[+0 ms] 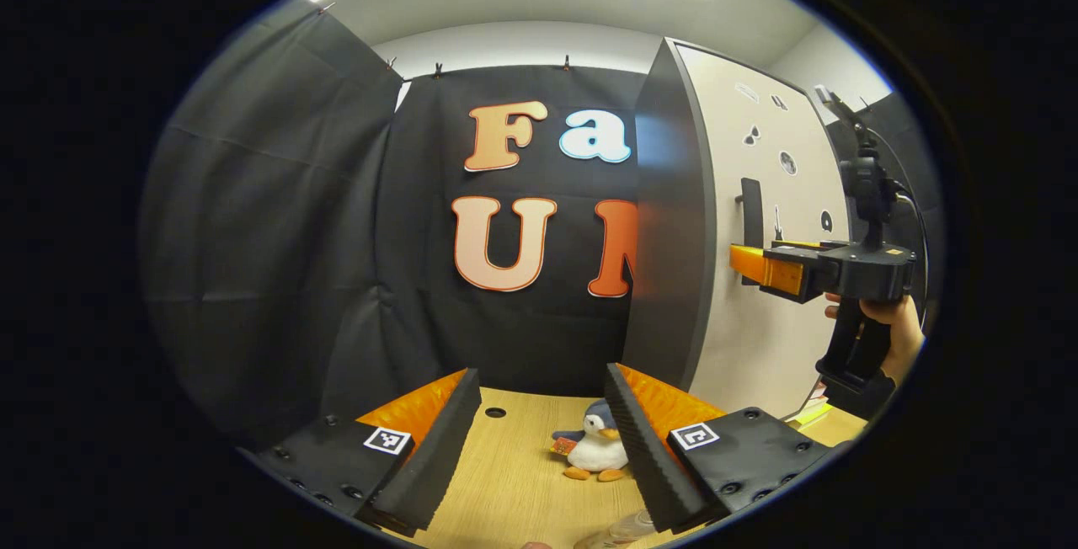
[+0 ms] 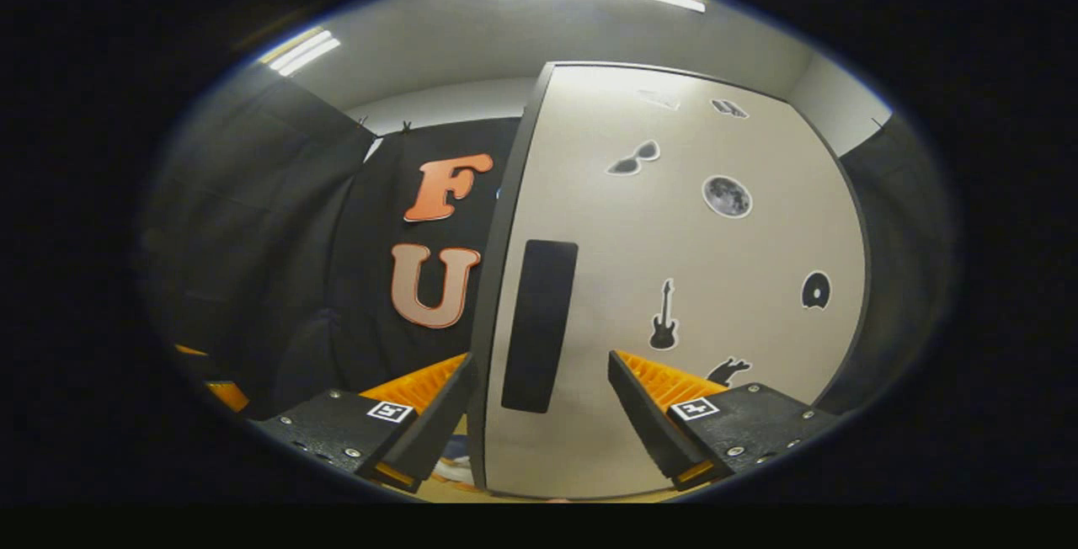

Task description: Open the cabinet door with the right hand, grasp the bottle in the cabinet with the left hand and place it on the coaster, then close the cabinet door with the right hand.

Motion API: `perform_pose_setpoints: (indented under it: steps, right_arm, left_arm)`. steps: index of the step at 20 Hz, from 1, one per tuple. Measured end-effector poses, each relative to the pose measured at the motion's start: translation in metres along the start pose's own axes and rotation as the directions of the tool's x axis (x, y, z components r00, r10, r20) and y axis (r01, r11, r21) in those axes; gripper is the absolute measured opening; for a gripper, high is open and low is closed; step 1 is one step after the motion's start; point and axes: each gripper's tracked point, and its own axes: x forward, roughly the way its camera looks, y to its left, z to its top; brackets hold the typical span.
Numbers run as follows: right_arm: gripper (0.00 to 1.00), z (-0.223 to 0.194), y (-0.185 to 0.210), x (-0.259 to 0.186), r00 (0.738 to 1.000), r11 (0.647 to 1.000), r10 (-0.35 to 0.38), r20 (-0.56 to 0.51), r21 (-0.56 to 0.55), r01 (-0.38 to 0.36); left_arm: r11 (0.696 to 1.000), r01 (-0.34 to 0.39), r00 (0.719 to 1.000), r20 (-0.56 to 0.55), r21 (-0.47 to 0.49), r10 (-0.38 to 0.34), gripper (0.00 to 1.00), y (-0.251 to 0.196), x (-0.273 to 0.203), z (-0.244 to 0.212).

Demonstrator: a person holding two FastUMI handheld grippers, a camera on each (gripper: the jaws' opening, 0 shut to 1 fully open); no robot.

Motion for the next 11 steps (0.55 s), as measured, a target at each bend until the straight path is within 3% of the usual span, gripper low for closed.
perform_pose_setpoints:
  steps: [5, 11]
  right_arm:
    - [0.95, 0.019, -0.005, -0.055, 0.999, 0.999, 0.037, 0.023, 0.036, -0.038]
    - [0.95, 0.031, -0.036, -0.130, 0.999, 1.000, 0.015, 0.038, 0.023, -0.016]
  left_arm:
    - [1.000, -0.009, 1.000, 0.003, 0.024, 0.009, 0.98, -0.012, -0.017, 0.006]
    - [0.999, -0.008, 0.999, 0.037, 0.031, 0.007, 0.97, -0.039, -0.051, 0.026]
